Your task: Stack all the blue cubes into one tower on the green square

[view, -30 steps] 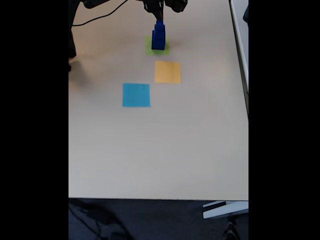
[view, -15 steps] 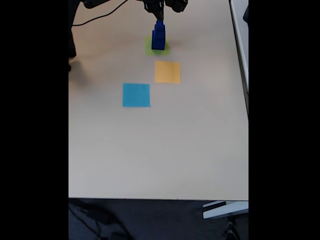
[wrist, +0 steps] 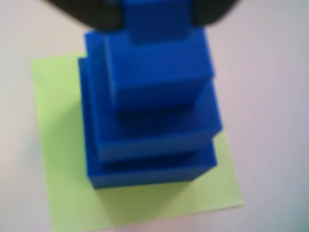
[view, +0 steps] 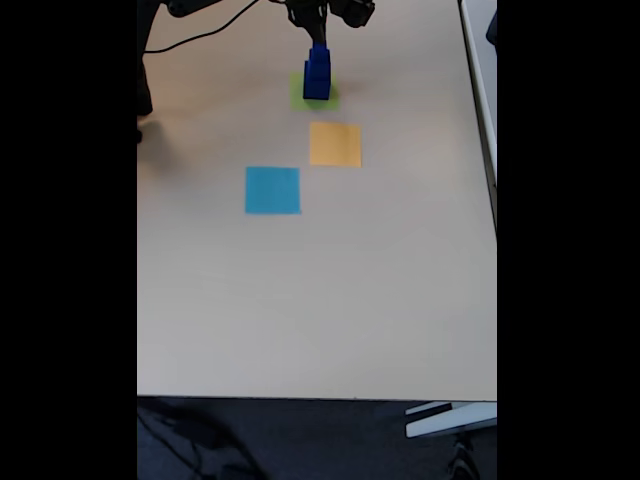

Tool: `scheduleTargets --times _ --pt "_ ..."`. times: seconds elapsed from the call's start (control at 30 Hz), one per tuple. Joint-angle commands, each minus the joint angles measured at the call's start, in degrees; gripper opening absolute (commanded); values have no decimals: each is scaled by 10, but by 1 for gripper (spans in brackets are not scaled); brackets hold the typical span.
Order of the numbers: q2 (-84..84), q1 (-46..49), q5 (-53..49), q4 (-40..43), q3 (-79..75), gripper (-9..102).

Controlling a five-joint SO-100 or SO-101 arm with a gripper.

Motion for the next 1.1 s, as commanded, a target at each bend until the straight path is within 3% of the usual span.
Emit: scheduleTargets --times 0.0,1.07 --pt "18 -3 4 -15 0 0" --pt "21 -6 0 -20 15 0"
